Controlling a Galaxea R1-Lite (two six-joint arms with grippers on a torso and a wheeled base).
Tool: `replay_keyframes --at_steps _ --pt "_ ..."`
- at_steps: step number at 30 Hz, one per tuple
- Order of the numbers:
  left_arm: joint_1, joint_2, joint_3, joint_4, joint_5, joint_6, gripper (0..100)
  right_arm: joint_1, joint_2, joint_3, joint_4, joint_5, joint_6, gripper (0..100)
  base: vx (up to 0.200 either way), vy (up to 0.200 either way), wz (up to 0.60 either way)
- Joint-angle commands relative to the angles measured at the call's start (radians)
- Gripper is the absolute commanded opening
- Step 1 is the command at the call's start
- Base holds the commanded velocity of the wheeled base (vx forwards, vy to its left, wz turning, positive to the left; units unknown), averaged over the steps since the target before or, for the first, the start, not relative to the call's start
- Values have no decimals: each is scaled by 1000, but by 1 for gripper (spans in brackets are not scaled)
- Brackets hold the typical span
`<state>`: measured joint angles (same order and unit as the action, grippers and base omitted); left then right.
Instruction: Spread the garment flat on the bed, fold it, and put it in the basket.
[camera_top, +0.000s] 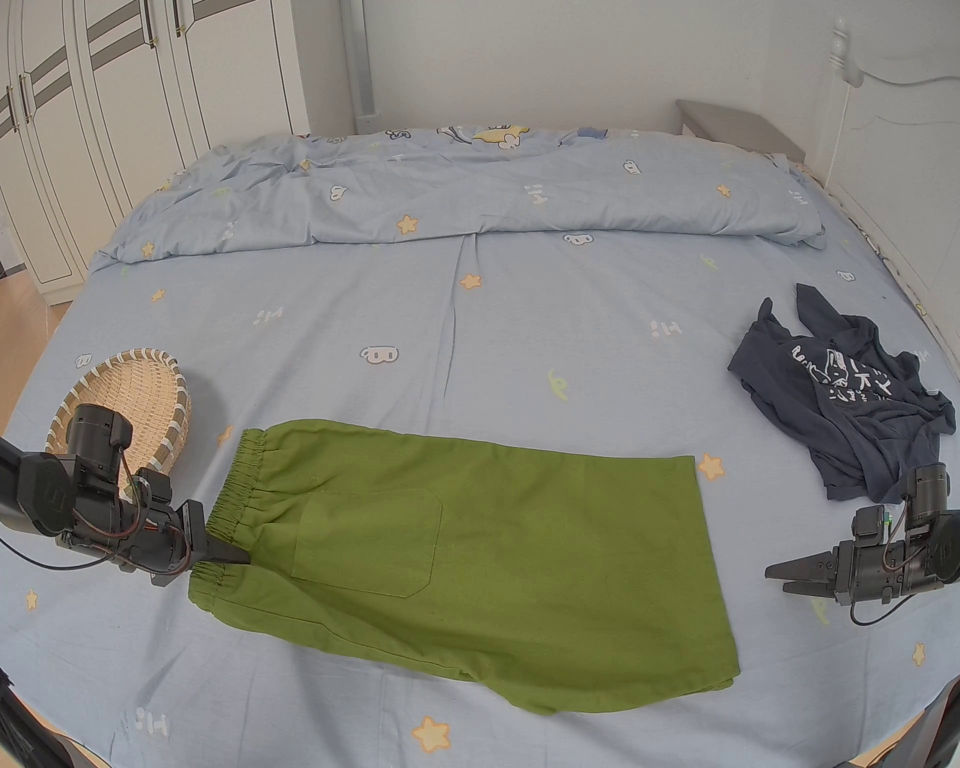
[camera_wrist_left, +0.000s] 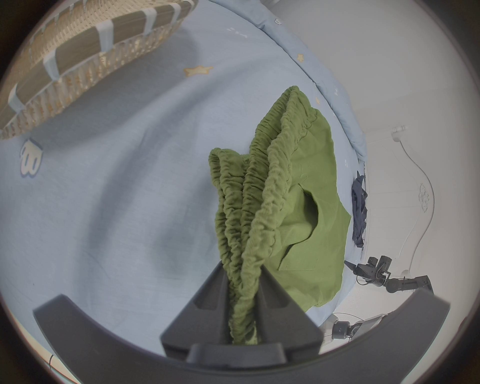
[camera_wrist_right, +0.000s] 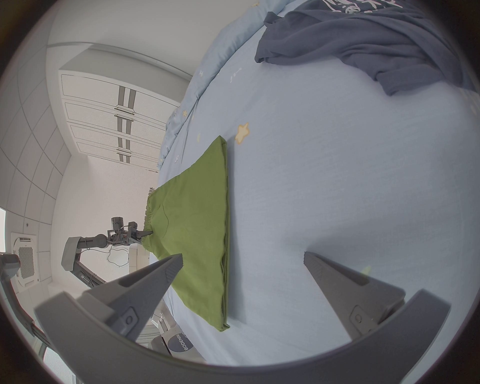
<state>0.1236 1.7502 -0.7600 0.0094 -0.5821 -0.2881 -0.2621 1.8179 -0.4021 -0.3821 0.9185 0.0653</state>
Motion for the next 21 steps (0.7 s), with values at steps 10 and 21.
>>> replay_keyframes --at_steps 10,21 --pt "90 -9 -85 86 1 47 0 6 3 8 -3 0 2 100 0 0 0" --pt "67 -138 -142 161 1 37 0 26 3 22 -21 0 5 100 0 0 0"
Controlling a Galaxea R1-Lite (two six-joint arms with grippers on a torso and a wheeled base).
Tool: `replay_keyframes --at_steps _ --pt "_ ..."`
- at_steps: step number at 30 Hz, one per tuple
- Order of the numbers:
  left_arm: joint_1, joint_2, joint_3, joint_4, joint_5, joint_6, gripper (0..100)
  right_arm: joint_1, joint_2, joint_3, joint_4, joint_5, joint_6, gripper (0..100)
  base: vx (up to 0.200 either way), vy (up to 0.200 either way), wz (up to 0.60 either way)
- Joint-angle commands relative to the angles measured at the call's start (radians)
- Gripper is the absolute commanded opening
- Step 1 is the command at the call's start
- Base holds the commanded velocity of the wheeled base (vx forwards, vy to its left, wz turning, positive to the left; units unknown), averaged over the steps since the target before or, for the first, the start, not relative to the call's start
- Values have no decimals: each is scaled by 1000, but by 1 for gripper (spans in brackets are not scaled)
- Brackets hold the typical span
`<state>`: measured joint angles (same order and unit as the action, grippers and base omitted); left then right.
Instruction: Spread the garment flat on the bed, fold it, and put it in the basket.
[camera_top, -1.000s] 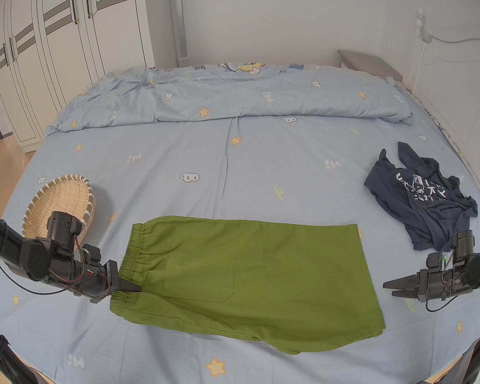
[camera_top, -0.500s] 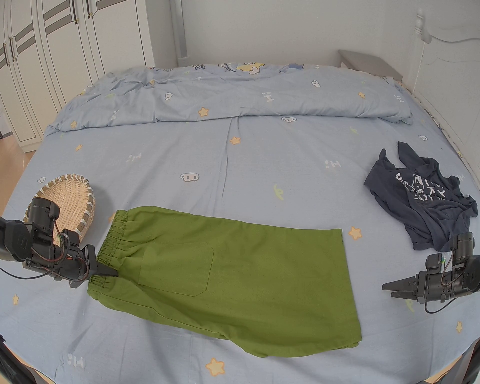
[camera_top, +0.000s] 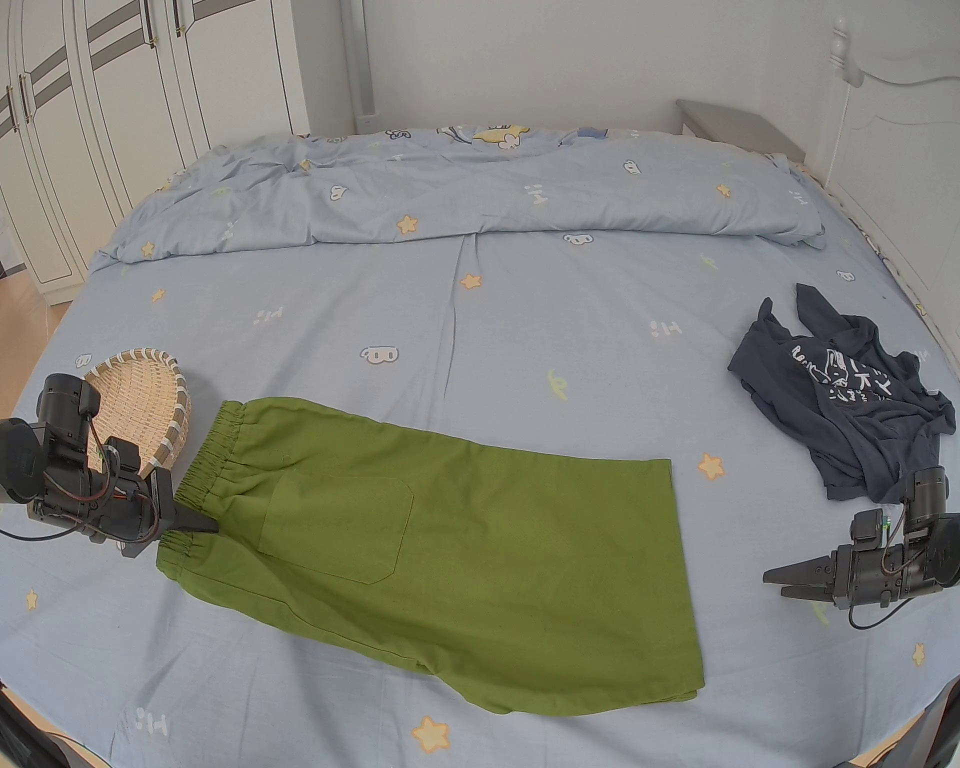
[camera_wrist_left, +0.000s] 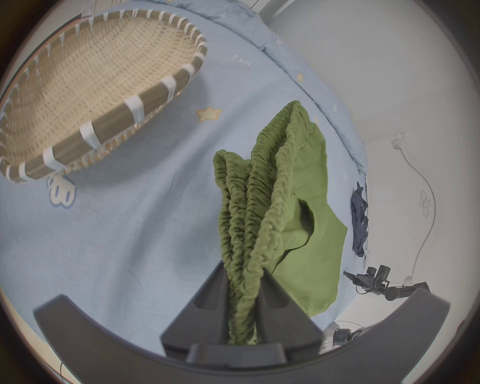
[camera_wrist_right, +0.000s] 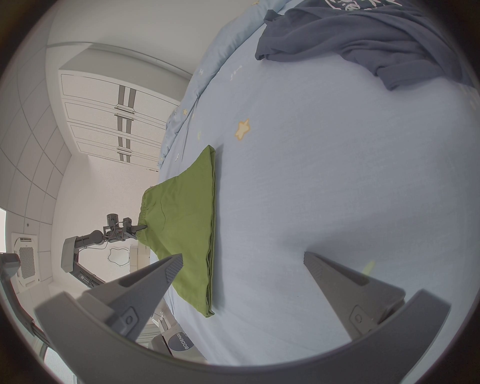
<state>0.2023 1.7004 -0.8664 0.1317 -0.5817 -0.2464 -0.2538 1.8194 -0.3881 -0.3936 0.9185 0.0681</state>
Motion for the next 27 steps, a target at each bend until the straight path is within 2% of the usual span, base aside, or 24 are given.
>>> replay_keyframes --at_steps 1,5,11,13,16,18,19,20,23,24,25,27 --pt "-20 -99 -45 52 0 -4 0 21 1 9 -14 0 2 100 0 0 0" --pt "-66 -147 -97 132 10 -5 0 27 1 23 -47 0 4 100 0 0 0" --pt "-213 -168 -154 152 26 -39 0 28 -5 34 -80 0 12 100 0 0 0" --pt "-259 -170 -168 152 46 -57 0 34 -6 32 -80 0 12 100 0 0 0" --pt "-370 -166 -189 144 103 -74 0 41 -11 32 -80 0 13 100 0 0 0" --pt "-382 -166 -192 144 112 -74 0 41 -11 34 -80 0 12 100 0 0 0" --pt "-448 -163 -214 149 157 -77 0 42 -9 35 -80 0 12 100 0 0 0" --pt "-474 -163 -226 149 174 -79 0 41 -8 35 -80 0 12 100 0 0 0" --pt "-538 -148 -272 151 218 -102 0 38 -8 35 -80 0 12 100 0 0 0" --pt "-538 -148 -272 151 218 -102 0 38 -8 35 -80 0 12 100 0 0 0" --pt "-581 -131 -313 152 238 -123 0 39 -6 34 -80 0 12 100 0 0 0" --pt "-615 -116 -344 152 250 -133 0 41 -3 35 -80 0 12 100 0 0 0"
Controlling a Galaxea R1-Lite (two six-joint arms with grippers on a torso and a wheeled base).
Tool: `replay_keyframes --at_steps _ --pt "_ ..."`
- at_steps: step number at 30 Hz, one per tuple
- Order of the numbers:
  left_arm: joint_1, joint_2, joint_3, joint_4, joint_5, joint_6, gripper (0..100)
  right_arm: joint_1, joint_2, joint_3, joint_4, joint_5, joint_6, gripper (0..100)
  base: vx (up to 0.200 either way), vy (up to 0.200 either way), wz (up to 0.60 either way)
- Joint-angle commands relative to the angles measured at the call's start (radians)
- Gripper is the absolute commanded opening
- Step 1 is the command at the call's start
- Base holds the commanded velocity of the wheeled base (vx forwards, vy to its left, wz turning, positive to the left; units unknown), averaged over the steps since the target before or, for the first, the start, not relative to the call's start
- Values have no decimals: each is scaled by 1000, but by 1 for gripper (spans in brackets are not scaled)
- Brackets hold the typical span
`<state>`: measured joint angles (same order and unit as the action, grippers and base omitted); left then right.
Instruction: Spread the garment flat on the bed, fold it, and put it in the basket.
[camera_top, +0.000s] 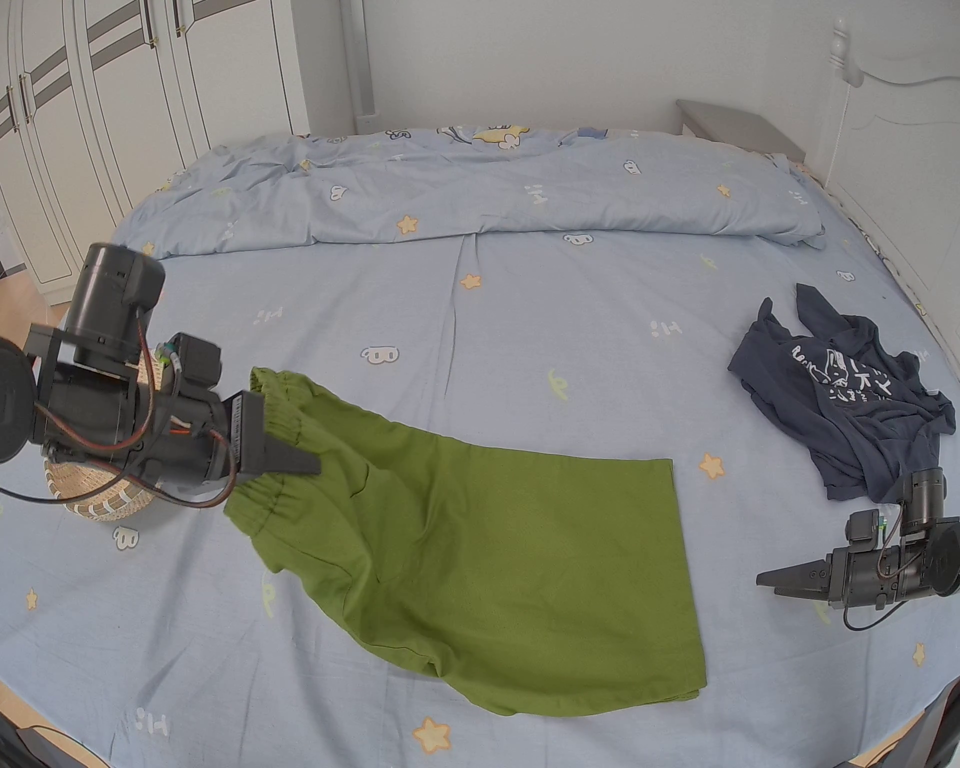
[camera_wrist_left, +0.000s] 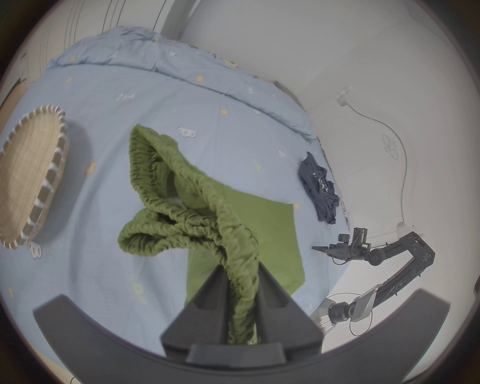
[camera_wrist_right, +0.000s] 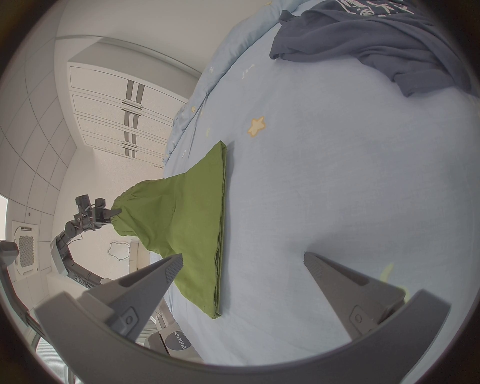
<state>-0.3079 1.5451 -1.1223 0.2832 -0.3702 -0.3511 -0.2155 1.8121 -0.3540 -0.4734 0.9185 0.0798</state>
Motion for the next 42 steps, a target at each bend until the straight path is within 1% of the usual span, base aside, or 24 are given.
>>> replay_keyframes --at_steps 1,3,5,8,9,10,11,16,17,19,26,31,32,42 --pt "-122 50 -106 1 47 -29 0 4 4 1 -2 0 0 100 0 0 0" --pt "-135 61 -120 1 53 -31 0 4 4 1 -4 0 0 100 0 0 0" --pt "-188 98 -163 -4 65 -49 0 2 6 1 -8 0 0 100 0 0 0" --pt "-235 132 -198 -6 65 -77 0 2 6 1 -10 0 0 100 0 0 0" --pt "-238 132 -200 -6 65 -77 0 2 6 1 -10 0 0 100 0 0 0" --pt "-263 148 -221 -4 65 -86 0 2 6 1 -10 0 0 100 0 0 0" --pt "-269 151 -226 -2 65 -86 0 2 6 1 -10 0 0 100 0 0 0" --pt "-355 210 -260 1 65 -86 0 4 7 1 -10 0 0 100 0 0 0" --pt "-355 210 -260 1 65 -86 0 4 7 1 -10 0 0 100 0 0 0" --pt "-396 236 -271 -1 66 -86 0 2 7 1 -10 0 0 100 0 0 0" --pt "-439 300 -318 -6 91 -86 0 2 7 1 -10 0 0 100 0 0 0" --pt "-458 316 -335 -10 91 -92 0 4 7 1 -10 0 0 100 0 0 0" --pt "-476 322 -341 -13 93 -115 0 4 7 1 -10 0 0 100 0 0 0" --pt "-501 349 -346 -27 93 -131 0 4 7 1 -10 0 0 100 0 0 0"
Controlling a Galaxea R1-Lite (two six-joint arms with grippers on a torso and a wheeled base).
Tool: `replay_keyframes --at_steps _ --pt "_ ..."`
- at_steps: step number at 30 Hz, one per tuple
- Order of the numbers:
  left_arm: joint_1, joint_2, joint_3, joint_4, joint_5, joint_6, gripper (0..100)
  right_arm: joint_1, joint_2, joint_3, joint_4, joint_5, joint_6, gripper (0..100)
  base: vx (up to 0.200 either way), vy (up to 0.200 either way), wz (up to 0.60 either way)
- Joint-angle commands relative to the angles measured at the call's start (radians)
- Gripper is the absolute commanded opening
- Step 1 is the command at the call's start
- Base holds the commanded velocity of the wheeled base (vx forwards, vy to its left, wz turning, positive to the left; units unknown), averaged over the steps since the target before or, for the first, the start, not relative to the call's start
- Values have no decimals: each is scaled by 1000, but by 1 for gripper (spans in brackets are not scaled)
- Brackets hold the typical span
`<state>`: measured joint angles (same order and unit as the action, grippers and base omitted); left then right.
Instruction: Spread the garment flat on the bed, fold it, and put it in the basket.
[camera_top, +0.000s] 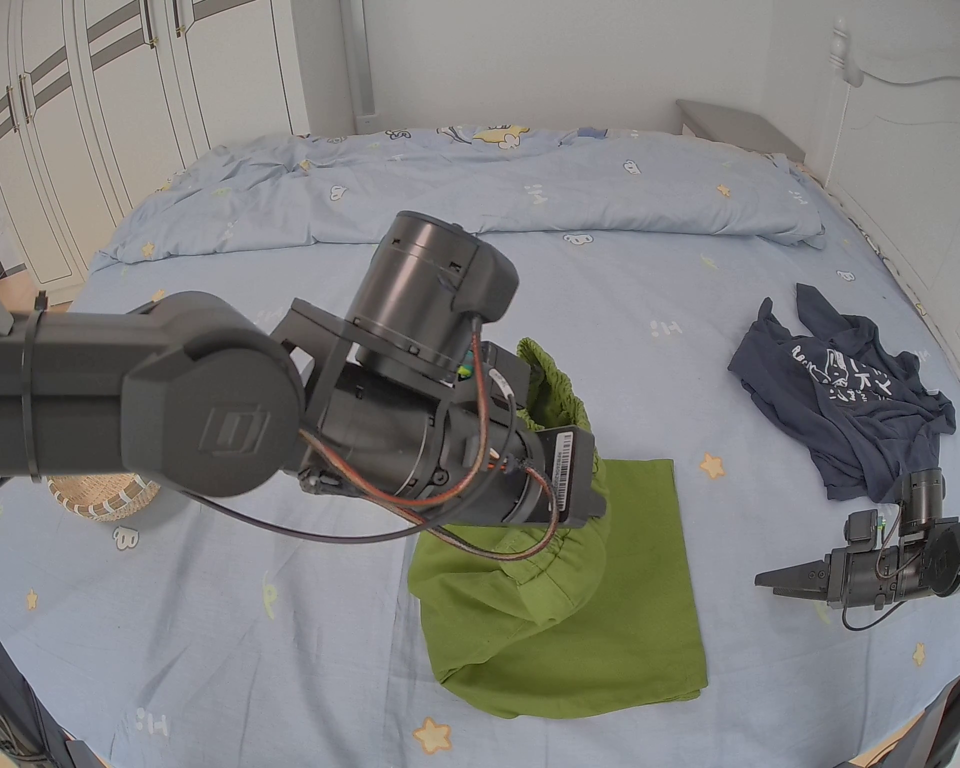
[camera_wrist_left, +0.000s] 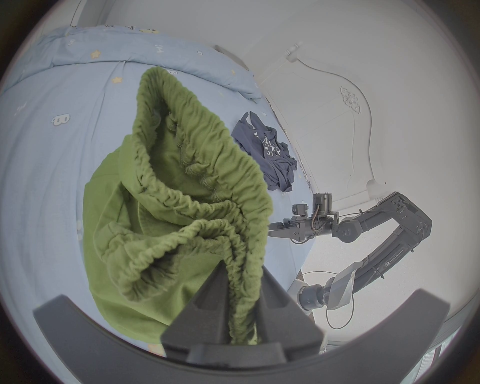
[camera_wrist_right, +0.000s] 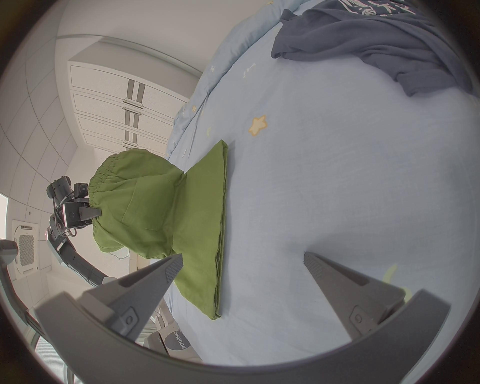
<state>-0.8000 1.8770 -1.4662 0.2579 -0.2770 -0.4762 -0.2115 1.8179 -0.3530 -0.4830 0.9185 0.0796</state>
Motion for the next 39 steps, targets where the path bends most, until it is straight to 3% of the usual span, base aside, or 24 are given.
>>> replay_keyframes --at_steps 1,23,24,39 --pt "-8 17 -2 -2 -1 -5 0 0 1 0 0 0 0 100 0 0 0" --pt "-81 51 -3 -32 1 -59 0 0 3 0 -2 0 0 100 0 0 0" --pt "-81 53 -3 -32 1 -59 100 0 3 2 -3 0 0 100 0 0 0" --pt "-90 62 3 -98 -1 -116 100 0 8 11 -31 0 2 100 0 0 0"
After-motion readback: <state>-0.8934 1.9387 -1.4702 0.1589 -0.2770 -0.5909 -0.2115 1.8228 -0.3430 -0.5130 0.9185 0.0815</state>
